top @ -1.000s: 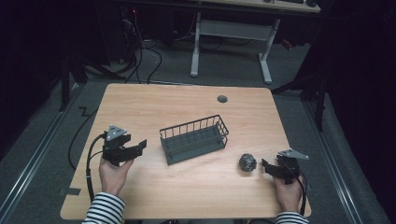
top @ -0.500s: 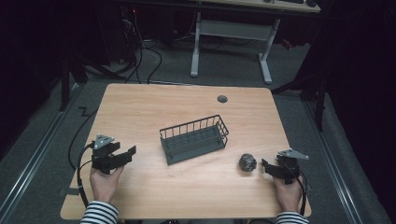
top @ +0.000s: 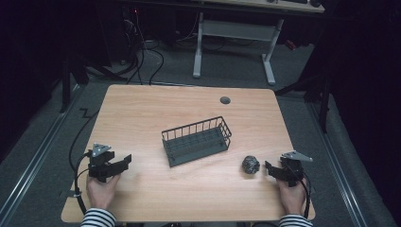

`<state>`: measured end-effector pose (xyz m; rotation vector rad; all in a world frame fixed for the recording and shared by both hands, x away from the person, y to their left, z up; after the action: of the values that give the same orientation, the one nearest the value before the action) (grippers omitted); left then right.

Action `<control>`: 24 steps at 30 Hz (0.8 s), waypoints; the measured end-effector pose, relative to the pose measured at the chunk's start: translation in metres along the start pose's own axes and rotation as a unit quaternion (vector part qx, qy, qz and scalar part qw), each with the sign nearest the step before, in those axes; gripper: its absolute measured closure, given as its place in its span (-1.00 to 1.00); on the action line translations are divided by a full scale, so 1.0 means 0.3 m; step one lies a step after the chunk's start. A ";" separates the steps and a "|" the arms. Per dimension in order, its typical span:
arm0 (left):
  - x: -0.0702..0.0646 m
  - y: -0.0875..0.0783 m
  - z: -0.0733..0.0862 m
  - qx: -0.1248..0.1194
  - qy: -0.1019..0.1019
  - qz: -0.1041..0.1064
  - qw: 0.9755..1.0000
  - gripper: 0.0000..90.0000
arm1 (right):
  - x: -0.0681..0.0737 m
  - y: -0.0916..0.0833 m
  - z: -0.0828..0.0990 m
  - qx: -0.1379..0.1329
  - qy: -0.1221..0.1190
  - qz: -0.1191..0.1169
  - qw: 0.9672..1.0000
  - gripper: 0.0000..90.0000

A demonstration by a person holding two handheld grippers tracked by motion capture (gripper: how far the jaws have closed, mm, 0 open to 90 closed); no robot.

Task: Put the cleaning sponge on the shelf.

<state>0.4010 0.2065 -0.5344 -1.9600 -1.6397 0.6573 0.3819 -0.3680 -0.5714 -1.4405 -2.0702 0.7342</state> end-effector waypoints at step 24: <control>0.025 0.109 0.051 0.022 0.034 -0.039 0.998 -0.39 | 0.000 0.000 0.000 0.000 0.000 0.000 1.000 -0.34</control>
<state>0.4169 0.2100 -0.5676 -1.8570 -1.6388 0.5844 0.3820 -0.3681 -0.5714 -1.4410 -2.0703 0.7343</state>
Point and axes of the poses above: each handheld gripper's, and its own axes: y roughly forward along the jaws, z roughly out of its underside, x roughly to its left, the point moved 6 cm from there along y, roughly forward along the jaws, and after that the axes turned 10 degrees about -z, right-handed, at the moved point
